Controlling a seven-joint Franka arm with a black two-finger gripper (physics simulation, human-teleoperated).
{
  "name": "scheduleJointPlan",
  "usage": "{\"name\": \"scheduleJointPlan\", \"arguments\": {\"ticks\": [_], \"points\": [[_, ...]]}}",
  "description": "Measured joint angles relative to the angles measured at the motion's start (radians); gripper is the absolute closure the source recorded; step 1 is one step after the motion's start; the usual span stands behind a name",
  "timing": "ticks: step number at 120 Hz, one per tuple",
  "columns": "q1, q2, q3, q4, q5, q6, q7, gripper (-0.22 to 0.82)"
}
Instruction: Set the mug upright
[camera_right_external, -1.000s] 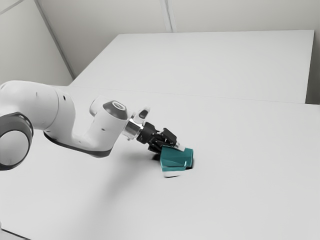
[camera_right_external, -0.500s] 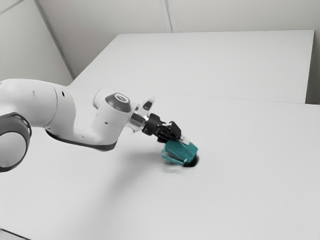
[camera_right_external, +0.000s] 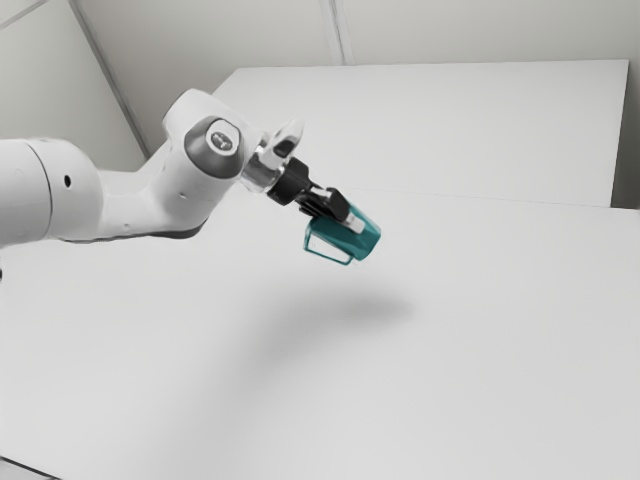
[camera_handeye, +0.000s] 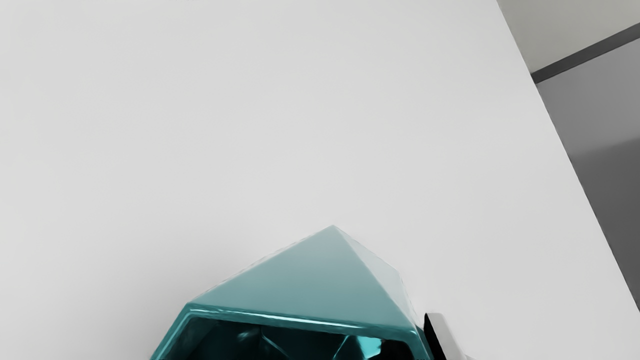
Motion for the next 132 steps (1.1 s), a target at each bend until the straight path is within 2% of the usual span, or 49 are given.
{"name": "scheduleJointPlan", "arguments": {"ticks": [23,35,51,87,132], "points": [[0.045,-0.100,-0.001,-0.015,0.393,-0.036,-0.124,0.77],[0.075,-0.151,0.000,-0.065,0.523,-0.066,-0.181,0.77],[0.120,-0.158,0.003,-0.103,0.649,-0.092,-0.244,0.77],[0.169,-0.067,0.005,-0.109,0.798,-0.087,-0.342,0.77],[0.104,-0.061,0.004,-0.186,0.877,-0.019,-0.417,0.78]]}}
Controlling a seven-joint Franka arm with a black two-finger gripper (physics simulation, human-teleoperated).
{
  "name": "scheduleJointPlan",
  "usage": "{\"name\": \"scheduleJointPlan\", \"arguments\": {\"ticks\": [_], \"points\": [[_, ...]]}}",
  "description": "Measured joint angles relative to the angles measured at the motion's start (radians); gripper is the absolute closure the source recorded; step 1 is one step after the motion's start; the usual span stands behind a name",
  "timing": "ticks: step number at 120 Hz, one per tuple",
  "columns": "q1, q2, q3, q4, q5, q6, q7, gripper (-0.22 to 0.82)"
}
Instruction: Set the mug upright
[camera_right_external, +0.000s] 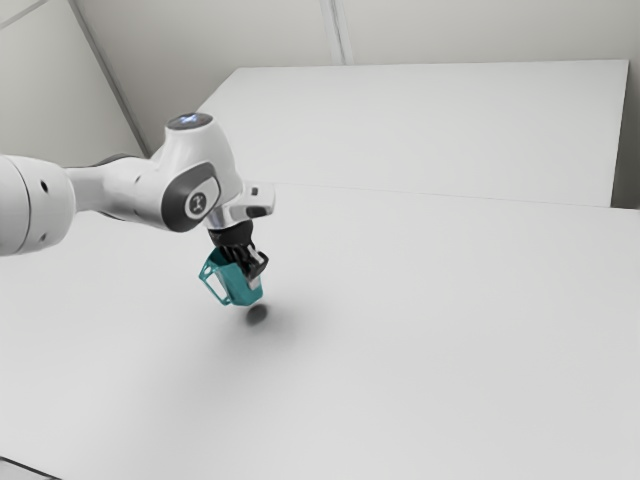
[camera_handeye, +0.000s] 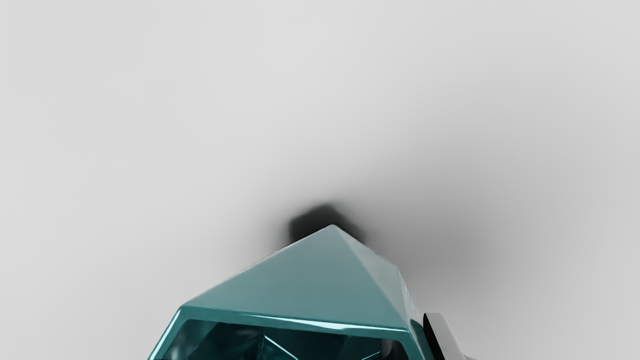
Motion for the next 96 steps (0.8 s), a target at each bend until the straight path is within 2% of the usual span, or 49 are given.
{"name": "scheduleJointPlan", "arguments": {"ticks": [96], "points": [[0.000,0.055,0.001,-0.048,0.044,0.088,-0.071,0.78]]}}
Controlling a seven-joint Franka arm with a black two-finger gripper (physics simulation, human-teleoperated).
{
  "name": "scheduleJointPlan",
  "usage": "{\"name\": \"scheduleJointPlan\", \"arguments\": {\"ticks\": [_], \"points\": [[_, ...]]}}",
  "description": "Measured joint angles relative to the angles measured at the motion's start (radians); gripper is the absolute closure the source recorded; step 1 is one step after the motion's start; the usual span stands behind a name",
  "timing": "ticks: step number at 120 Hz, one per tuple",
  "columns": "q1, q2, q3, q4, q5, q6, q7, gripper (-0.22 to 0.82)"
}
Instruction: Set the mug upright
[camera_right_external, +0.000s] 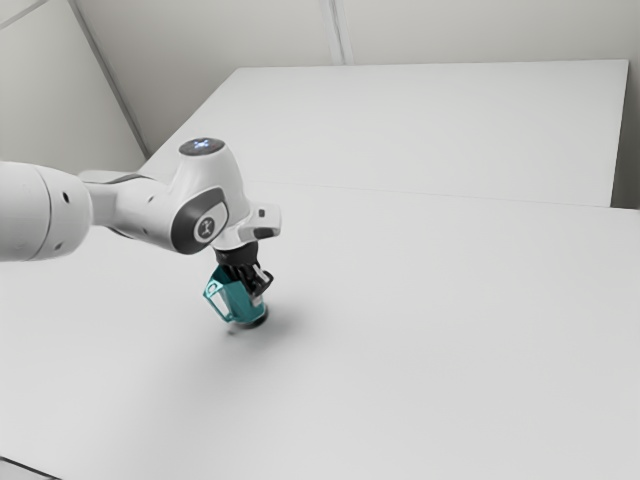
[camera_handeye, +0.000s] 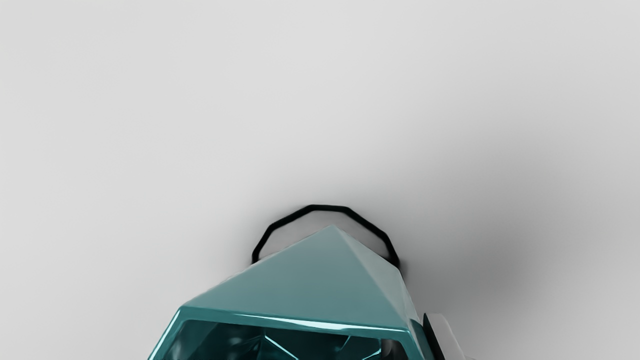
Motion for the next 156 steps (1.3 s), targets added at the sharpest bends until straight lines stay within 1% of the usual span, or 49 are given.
{"name": "scheduleJointPlan", "arguments": {"ticks": [16,58,89,120,156], "points": [[0.000,0.004,0.000,0.000,0.000,0.004,-0.006,0.77],[0.000,0.004,0.000,-0.002,-0.010,0.006,-0.001,0.48],[0.000,0.001,-0.001,0.000,-0.010,0.005,0.003,0.32],[-0.006,-0.032,-0.001,-0.001,-0.010,0.002,0.005,0.26],[-0.005,-0.085,-0.001,0.011,-0.011,-0.014,0.007,0.24]]}}
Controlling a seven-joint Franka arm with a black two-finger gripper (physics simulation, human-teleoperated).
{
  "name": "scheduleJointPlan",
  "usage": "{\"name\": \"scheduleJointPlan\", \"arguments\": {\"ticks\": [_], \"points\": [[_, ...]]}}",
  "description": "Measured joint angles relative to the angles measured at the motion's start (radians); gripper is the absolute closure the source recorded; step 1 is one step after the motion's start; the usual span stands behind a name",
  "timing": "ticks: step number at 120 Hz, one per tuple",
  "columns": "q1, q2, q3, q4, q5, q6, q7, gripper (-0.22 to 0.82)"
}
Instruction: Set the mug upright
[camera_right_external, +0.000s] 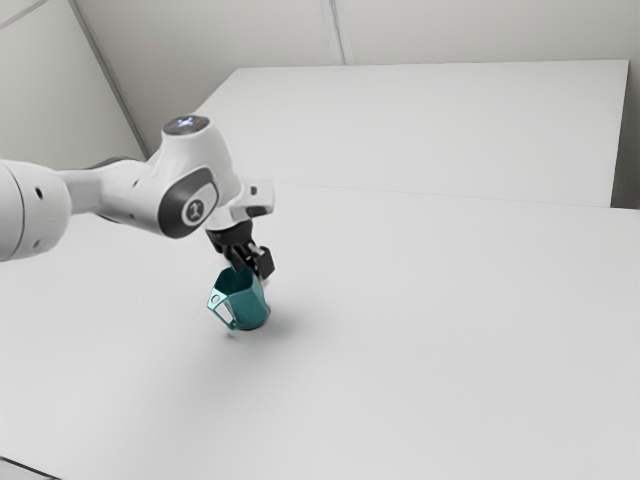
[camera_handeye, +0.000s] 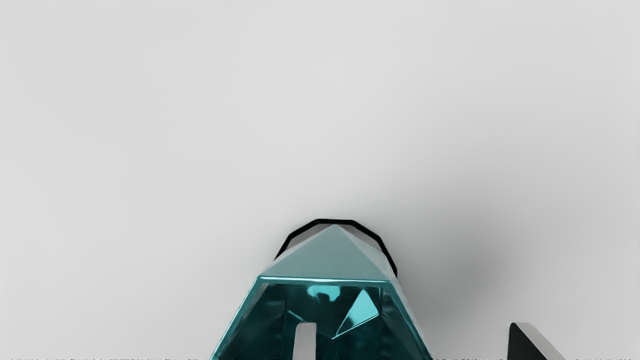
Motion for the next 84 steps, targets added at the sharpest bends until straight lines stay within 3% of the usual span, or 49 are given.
{"name": "scheduleJointPlan", "arguments": {"ticks": [20,52,69,84], "points": [[0.004,-0.015,-0.004,0.107,-0.002,-0.067,0.001,0.23],[0.008,0.109,-0.003,0.524,-0.026,-0.361,-0.014,0.08],[0.010,0.174,0.001,0.645,-0.038,-0.500,-0.031,0.04],[0.012,0.168,0.002,0.682,-0.058,-0.597,-0.057,0.02]]}}
